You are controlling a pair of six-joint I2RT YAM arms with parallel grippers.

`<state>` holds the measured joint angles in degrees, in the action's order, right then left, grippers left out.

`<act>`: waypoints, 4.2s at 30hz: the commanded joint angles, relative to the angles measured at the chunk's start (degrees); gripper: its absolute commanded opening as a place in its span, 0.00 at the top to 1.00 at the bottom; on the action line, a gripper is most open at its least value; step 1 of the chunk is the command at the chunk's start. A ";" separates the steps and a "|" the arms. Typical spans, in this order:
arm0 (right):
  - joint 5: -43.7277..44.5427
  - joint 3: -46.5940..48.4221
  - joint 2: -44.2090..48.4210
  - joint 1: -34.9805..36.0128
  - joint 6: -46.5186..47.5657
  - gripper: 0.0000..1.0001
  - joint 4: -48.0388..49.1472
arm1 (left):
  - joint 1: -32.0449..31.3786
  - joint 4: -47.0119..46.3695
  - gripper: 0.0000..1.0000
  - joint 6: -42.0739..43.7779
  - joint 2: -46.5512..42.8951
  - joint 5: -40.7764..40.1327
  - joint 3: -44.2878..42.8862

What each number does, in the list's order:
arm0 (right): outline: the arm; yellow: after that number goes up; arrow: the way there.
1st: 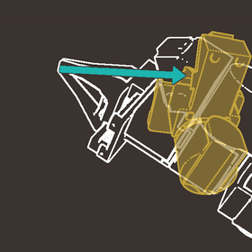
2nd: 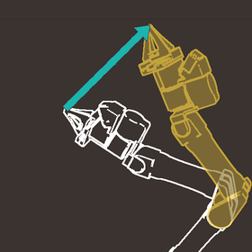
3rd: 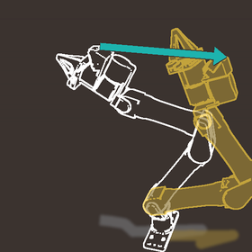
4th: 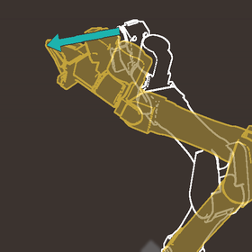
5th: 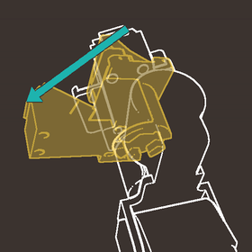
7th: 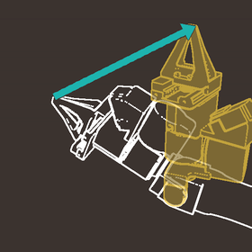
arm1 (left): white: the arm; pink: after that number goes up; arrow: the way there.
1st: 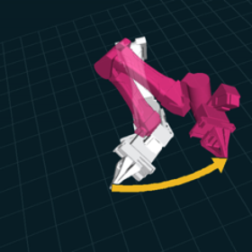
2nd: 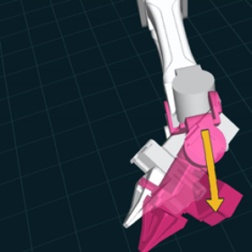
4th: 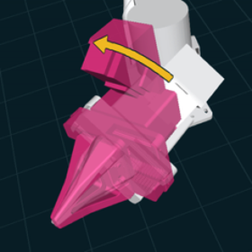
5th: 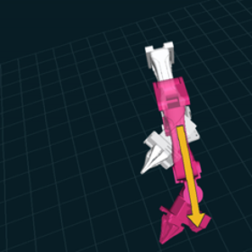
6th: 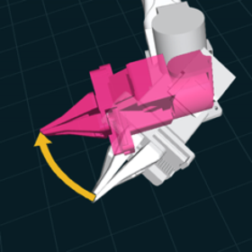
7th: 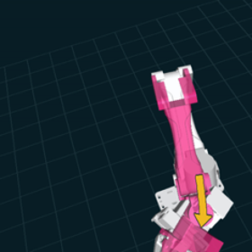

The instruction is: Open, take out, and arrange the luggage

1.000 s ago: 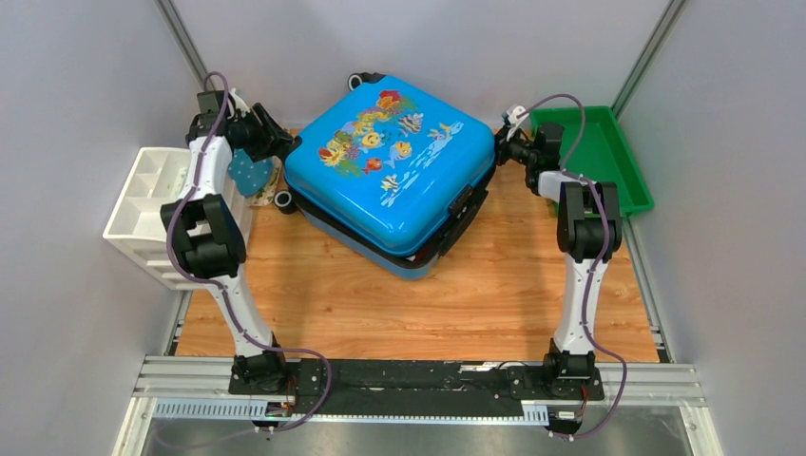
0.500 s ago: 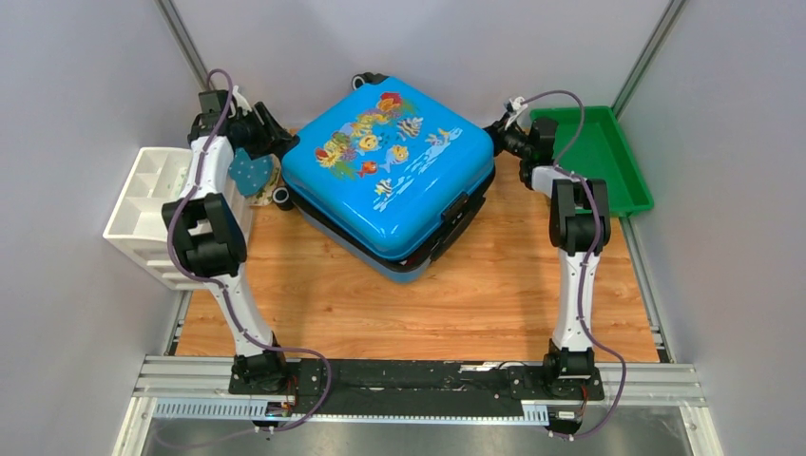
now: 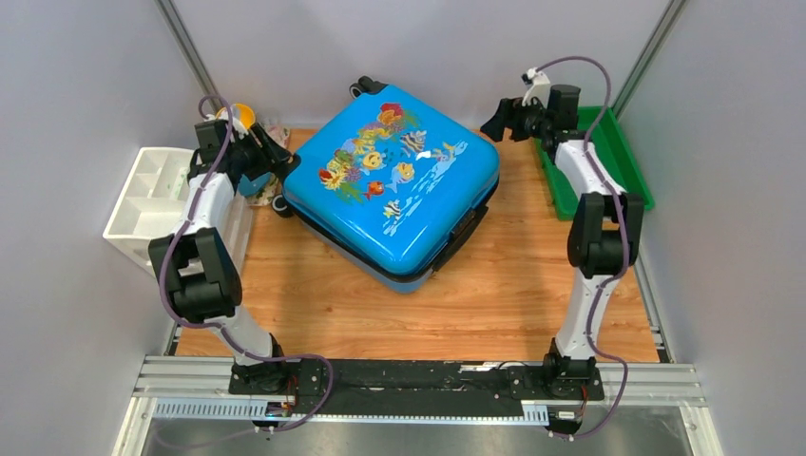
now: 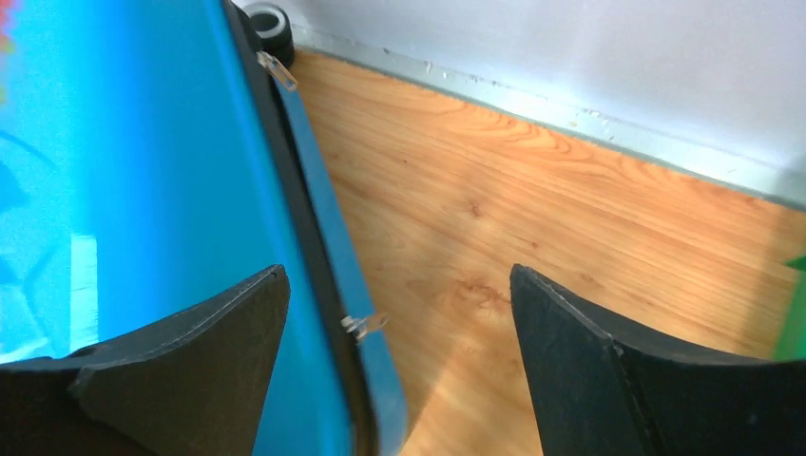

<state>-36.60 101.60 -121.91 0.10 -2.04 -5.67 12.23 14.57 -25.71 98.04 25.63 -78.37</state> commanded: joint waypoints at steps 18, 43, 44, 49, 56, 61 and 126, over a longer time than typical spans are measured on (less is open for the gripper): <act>-2.16 -46.83 41.30 2.70 -25.36 0.21 -19.83 | -1.59 3.01 1.00 13.50 -9.97 6.37 14.63; 5.48 -29.66 22.25 3.69 -21.96 0.90 -12.87 | -2.29 5.21 1.00 11.49 -19.55 7.68 21.50; 5.75 -27.53 20.24 2.55 -21.78 0.98 -12.87 | -2.38 4.95 1.00 10.87 -20.16 7.94 22.20; 6.63 -15.05 13.90 0.34 -20.29 1.00 -13.05 | -4.84 1.52 1.00 4.38 -21.92 10.40 25.36; 3.82 -9.84 10.90 0.43 -18.62 1.00 -15.60 | -5.37 -3.31 1.00 -2.67 -23.07 13.30 28.88; 5.57 -14.85 14.85 -2.29 -17.03 1.00 -14.11 | -7.56 -5.86 1.00 -5.75 -23.24 16.64 29.15; 45.82 -46.86 49.41 41.83 43.62 0.12 13.94 | -9.24 -13.86 0.96 -52.86 -21.39 6.72 1.02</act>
<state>-1.87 46.63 -70.19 42.63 40.95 -1.43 2.70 7.57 -77.49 79.48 30.46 -74.46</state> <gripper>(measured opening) 0.874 0.603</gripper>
